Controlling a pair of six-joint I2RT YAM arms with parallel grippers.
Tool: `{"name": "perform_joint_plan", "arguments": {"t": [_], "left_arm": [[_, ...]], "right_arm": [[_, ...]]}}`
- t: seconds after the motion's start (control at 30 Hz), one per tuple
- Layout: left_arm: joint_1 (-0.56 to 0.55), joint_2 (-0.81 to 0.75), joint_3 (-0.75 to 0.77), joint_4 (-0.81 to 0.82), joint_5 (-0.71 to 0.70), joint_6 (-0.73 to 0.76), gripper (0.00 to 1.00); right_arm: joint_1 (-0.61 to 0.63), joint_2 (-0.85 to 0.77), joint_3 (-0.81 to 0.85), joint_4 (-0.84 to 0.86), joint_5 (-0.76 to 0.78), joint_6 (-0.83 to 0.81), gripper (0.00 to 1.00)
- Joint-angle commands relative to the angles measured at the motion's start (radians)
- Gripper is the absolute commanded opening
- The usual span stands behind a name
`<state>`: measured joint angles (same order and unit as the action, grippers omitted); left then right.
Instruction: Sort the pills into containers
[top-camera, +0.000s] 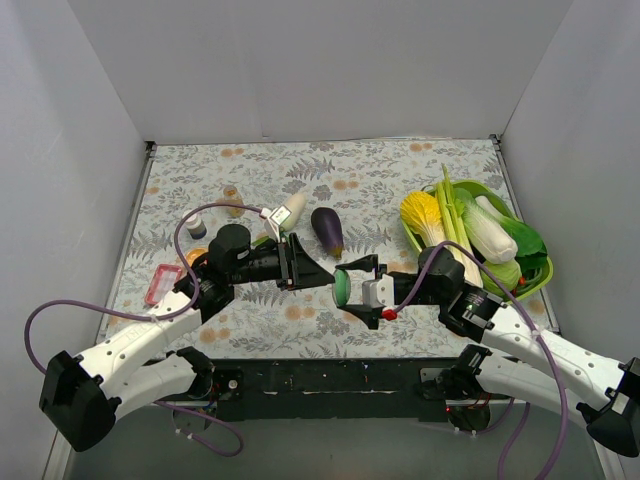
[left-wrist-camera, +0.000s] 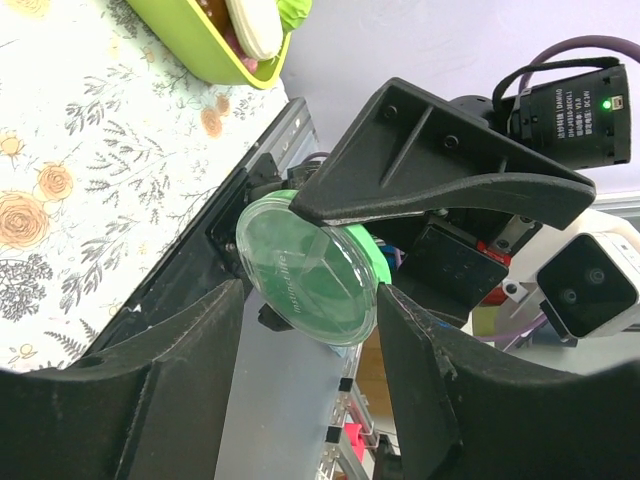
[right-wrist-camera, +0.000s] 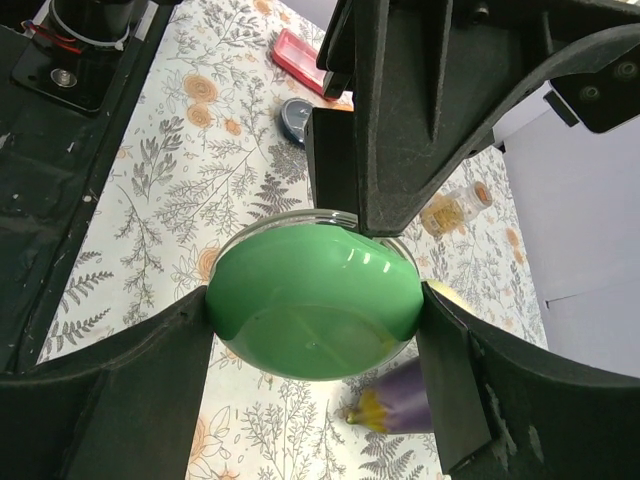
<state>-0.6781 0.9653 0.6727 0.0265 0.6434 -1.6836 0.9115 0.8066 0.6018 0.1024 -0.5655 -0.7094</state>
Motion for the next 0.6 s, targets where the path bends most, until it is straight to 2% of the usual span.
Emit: {"name": "perform_joint_plan", "arguments": {"t": [0.0, 0.57], "left_arm": [[0.005, 0.027, 0.021, -0.175, -0.088, 0.082, 0.53], [0.003, 0.082, 0.151, -0.376, -0.143, 0.173, 0.50]], "right_arm": [[0.006, -0.032, 0.024, 0.152, -0.036, 0.001, 0.22], [0.006, -0.023, 0.018, 0.155, -0.033, -0.001, 0.22]]}}
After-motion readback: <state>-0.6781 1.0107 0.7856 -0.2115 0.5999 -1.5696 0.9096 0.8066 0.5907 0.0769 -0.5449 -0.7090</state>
